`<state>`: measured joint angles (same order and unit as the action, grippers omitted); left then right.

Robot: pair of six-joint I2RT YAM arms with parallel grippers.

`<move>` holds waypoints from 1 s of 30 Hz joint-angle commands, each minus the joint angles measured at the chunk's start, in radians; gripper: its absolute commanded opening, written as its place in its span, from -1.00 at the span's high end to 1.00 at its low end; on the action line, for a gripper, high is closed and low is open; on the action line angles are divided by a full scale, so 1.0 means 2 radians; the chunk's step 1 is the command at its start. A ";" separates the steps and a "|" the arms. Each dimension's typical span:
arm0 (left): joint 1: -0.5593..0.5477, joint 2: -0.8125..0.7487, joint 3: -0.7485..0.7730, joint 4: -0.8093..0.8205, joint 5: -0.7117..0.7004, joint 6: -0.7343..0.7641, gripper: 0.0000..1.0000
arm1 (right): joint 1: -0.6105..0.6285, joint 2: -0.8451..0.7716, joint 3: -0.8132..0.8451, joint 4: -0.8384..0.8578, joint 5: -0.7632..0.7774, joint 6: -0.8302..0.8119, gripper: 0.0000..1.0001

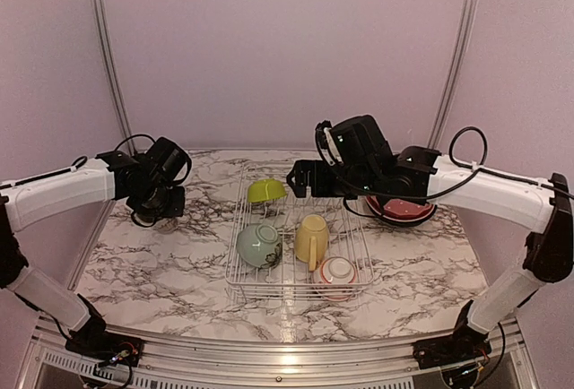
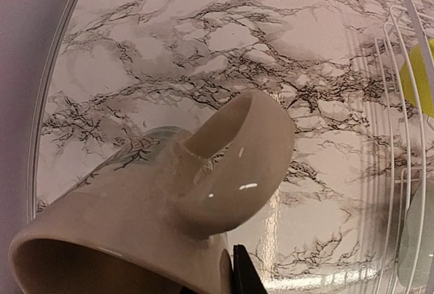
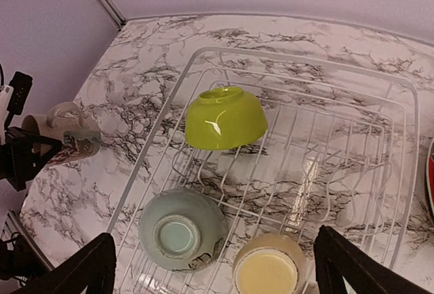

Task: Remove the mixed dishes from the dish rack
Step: Place the cup at the center of the board.

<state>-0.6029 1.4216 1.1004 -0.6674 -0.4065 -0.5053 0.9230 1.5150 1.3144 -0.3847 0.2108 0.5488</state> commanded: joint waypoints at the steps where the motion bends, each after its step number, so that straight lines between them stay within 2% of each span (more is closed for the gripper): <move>1: 0.004 0.013 0.010 0.011 0.004 0.020 1.00 | 0.003 0.023 0.043 -0.085 0.060 0.004 -0.97; 6: 0.005 0.032 0.008 0.017 0.008 0.022 0.99 | 0.003 0.049 0.066 -0.131 0.056 -0.013 -0.97; 10: 0.005 0.046 0.010 0.018 0.006 0.026 0.89 | 0.015 0.087 0.100 -0.185 0.059 -0.028 -0.97; 13: 0.006 0.057 0.010 0.018 0.005 0.029 0.89 | 0.030 0.099 0.107 -0.196 0.081 -0.036 -0.97; 17: 0.006 0.067 0.013 0.020 0.005 0.031 0.86 | 0.031 0.098 0.101 -0.182 0.063 -0.038 -0.97; 23: 0.006 0.054 0.018 0.017 -0.006 0.035 0.23 | 0.031 0.090 0.086 -0.168 0.045 -0.043 -0.97; 30: 0.006 0.032 0.031 0.007 -0.010 0.042 -0.02 | 0.031 0.094 0.069 -0.168 0.040 -0.041 -0.97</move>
<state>-0.5930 1.5288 1.1316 -0.6304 -0.4103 -0.4328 0.9836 1.7176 1.4677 -0.7185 0.3027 0.4702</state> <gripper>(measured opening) 0.479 0.985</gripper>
